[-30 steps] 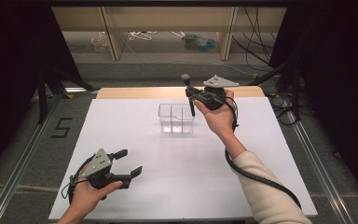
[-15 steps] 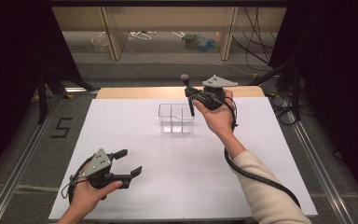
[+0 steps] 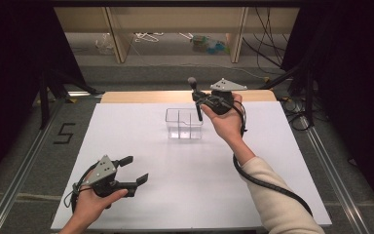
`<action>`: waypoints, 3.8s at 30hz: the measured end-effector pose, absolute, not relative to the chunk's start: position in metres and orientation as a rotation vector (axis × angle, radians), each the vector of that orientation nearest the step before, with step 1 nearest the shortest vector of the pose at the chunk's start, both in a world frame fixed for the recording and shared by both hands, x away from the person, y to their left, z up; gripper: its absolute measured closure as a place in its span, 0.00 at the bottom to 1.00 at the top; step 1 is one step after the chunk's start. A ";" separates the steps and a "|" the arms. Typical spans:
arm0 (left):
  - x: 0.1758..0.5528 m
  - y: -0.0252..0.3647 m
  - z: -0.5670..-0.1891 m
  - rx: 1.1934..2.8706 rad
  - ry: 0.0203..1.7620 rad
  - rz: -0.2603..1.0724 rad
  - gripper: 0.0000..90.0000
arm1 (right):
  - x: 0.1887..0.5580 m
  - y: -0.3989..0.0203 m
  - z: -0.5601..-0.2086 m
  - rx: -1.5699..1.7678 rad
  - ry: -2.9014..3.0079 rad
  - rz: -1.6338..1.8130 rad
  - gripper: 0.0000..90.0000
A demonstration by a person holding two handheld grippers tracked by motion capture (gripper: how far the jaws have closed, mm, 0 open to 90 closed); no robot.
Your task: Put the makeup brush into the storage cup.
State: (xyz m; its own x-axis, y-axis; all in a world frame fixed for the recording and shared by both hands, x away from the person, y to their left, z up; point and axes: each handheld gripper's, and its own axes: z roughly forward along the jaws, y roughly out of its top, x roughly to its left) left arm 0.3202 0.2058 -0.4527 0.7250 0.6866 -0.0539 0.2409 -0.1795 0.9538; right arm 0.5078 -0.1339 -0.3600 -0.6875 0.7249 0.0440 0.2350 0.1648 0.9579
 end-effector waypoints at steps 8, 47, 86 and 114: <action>0.320 0.206 -0.453 1.749 0.739 0.464 0.18 | 0.509 -0.132 -0.361 0.892 2.017 1.533 0.87; 0.319 0.205 -0.453 1.746 0.745 0.450 0.18 | 0.513 -0.129 -0.366 0.895 2.012 1.525 0.87; 0.318 0.204 -0.453 1.746 0.740 0.426 0.18 | 0.517 -0.124 -0.373 0.888 2.006 1.504 0.87; 0.319 0.205 -0.453 1.747 0.745 0.439 0.18 | 0.520 -0.123 -0.381 0.894 1.998 1.480 0.87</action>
